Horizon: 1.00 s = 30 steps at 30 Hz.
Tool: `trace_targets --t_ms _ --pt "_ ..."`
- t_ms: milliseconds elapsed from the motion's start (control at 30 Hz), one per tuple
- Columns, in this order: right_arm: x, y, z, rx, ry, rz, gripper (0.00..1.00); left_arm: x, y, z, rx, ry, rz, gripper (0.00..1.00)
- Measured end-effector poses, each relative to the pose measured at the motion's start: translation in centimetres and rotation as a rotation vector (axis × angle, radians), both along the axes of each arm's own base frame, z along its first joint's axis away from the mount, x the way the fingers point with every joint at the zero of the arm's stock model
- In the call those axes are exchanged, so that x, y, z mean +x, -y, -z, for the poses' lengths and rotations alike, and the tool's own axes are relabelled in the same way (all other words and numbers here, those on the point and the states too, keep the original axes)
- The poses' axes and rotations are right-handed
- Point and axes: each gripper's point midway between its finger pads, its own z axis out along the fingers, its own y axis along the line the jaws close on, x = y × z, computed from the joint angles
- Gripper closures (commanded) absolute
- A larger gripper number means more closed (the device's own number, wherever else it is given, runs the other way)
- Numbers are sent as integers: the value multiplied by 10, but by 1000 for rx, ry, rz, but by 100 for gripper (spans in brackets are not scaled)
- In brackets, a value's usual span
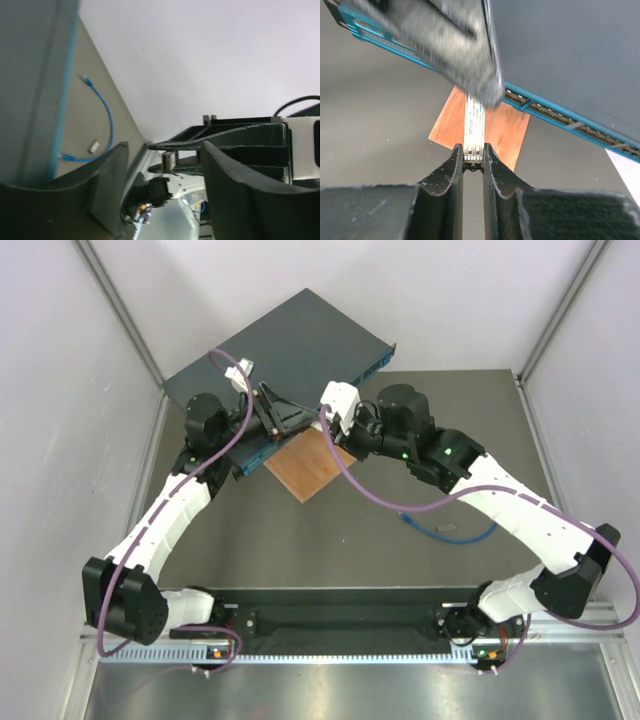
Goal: Insert the plug into the switch port
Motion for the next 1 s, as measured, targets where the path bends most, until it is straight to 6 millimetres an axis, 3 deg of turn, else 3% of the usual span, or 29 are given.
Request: trace_targets --t_ms 133,267,400,533,667,1000 --pt "-1 6 6 -13 -51 23 100 22 -19 -5 36 36 -109 32" --pt "4 6 10 -32 -136 87 100 46 -42 -31 117 169 -279 34" --pt "18 2 25 -61 -206 173 100 54 -63 -48 219 286 -417 37" --pt "25 3 45 -112 -265 230 100 62 -77 -33 322 294 -494 39" --pt "31 0 52 -128 -285 265 100 69 -85 -10 404 250 -522 39" --pt "40 -9 41 -123 -241 305 100 73 -89 10 449 209 -536 39"
